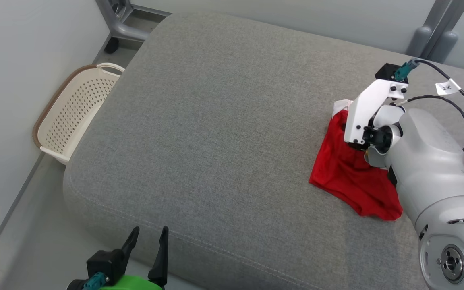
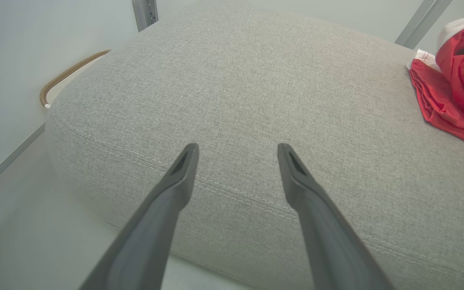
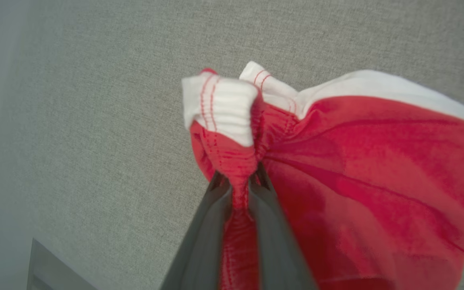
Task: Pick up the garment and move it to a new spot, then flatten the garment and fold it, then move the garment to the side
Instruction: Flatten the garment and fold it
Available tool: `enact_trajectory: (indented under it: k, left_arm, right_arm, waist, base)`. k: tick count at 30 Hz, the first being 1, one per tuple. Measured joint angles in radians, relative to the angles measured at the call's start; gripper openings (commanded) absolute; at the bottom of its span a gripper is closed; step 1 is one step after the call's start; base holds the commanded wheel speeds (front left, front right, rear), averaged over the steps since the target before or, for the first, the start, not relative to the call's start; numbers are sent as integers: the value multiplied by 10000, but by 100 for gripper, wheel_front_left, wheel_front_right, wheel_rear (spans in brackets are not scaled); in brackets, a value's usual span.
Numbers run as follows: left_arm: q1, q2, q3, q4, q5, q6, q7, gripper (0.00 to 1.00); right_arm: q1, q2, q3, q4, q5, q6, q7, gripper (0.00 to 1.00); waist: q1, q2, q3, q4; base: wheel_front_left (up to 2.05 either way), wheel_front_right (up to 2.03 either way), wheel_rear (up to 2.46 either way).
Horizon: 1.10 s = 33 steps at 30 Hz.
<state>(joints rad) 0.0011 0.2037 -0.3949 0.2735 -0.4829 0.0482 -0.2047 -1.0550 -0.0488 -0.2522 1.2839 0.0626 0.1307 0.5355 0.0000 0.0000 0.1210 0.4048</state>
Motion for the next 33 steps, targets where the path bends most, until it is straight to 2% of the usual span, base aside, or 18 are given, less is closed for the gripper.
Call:
enact_trajectory:
  k: [2,3,4,9,12,17,21,25,26,27,28,29,33]
  left_arm:
    - [-1,-6,-13,10,0,0,-6,100]
    - [-4,-17,-27,23,-2,2,-8,100]
    - [-11,-31,-33,36,-6,2,-15,100]
    - [-70,-13,8,138,-82,2,-81,100]
    - [-139,6,12,153,-88,2,-88,100]
    - [-139,33,-4,173,-100,15,-92,100]
    - [-108,98,8,140,-142,71,-92,100]
    - [-26,138,13,50,-169,109,-81,100]
    - [5,151,12,29,-173,127,-79,100]
    - [30,161,12,15,-180,130,-79,100]
    - [33,165,12,-6,-182,132,-79,100]
    - [33,169,10,-36,-184,132,-77,100]
    - [31,178,-8,-73,-228,136,-75,100]
  right_arm:
    - [-3,2,-201,27,-221,0,-65,4]
    - [-11,-6,-242,42,-234,0,-161,41]
    - [-41,-8,-274,46,-211,0,-199,100]
    - [-454,2,86,56,729,0,-543,100]
    - [-660,0,709,59,1536,0,-869,100]
    - [-761,-8,1618,59,2238,0,-1722,100]
    - [-474,-2,2048,58,2157,0,-2577,100]
    - [174,-192,2180,61,1218,0,-3664,100]
    - [340,-268,2163,61,995,0,-3963,86]
    - [506,-286,2144,59,805,0,-4167,36]
    - [677,-282,2128,59,608,0,-4378,7]
    - [847,-265,2148,54,384,0,-4663,0]
    - [1309,-65,2290,-69,-207,2,-5419,0]
  waist:
    - [0,0,83,70]
    - [0,0,119,99]
    - [0,0,151,124]
    - [0,0,200,71]
    - [0,0,139,-75]
    - [0,0,-12,-394]
    - [0,0,-169,-668]
    - [0,0,-331,-872]
    - [0,0,-361,-908]
    - [0,0,-384,-939]
    - [0,0,-397,-962]
    - [0,0,-398,-977]
    - [0,0,-345,-955]
  base:
    - [0,0,0]
    - [0,0,0]
    - [0,0,0]
    - [0,0,0]
    - [0,0,0]
    - [0,0,0]
    - [0,0,0]
    - [0,0,0]
    - [0,0,0]
    - [0,0,0]
    - [0,0,0]
    - [0,0,0]
    - [0,0,0]
